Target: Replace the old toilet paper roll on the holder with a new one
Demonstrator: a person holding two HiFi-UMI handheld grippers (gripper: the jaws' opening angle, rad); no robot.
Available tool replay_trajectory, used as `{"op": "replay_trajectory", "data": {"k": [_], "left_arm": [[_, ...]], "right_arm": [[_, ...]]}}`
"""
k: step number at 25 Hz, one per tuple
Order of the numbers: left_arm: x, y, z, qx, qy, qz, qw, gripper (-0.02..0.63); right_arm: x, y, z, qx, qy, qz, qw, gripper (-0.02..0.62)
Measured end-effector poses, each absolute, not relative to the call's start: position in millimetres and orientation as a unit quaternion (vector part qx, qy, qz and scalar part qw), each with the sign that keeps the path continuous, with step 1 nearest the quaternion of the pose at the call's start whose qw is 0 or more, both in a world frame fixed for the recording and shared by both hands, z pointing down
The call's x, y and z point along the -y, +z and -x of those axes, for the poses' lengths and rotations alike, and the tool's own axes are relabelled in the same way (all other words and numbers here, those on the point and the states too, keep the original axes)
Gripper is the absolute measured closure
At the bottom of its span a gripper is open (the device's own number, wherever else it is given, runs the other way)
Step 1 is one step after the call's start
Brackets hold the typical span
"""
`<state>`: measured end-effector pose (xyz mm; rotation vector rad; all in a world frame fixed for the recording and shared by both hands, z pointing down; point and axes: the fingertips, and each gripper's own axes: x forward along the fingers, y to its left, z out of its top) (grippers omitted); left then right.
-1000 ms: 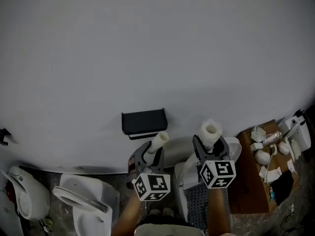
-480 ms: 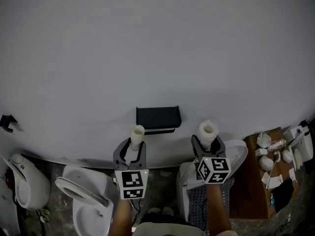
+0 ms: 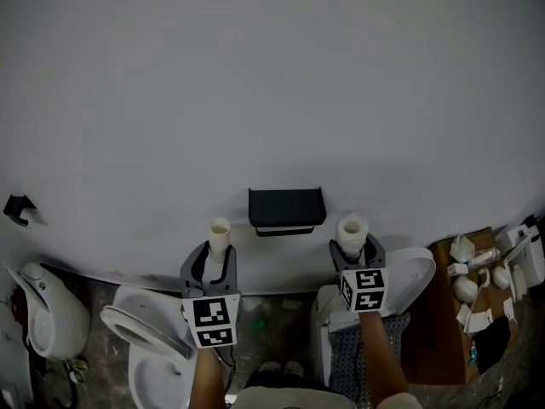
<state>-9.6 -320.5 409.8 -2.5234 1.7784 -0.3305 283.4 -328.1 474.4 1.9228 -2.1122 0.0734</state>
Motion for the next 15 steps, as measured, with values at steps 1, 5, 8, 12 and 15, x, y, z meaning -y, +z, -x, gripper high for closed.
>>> {"op": "replay_trajectory", "data": {"k": [1, 5, 8, 12, 15], "left_arm": [[320.8, 409.3, 10.6, -0.573, -0.106, 0.813, 0.018, 0.43], [321.6, 409.9, 12.3, -0.573, -0.107, 0.812, 0.018, 0.43], [322.1, 412.4, 10.2, -0.569, -0.11, 0.814, 0.018, 0.43], [321.8, 413.3, 8.2, -0.566, -0.114, 0.816, 0.017, 0.43], [321.4, 414.6, 6.0, -0.563, -0.118, 0.818, 0.02, 0.43]], "right_arm": [[331.3, 477.5, -283.3, 0.731, 0.017, -0.663, 0.162, 0.285], [343.4, 489.5, -283.8, 0.719, -0.025, -0.644, 0.26, 0.285], [346.7, 500.6, -283.7, 0.7, -0.058, -0.628, 0.335, 0.285], [350.5, 509.8, -281.3, 0.672, -0.11, -0.604, 0.415, 0.285], [355.4, 511.1, -279.8, 0.642, -0.167, -0.581, 0.472, 0.285]]}}
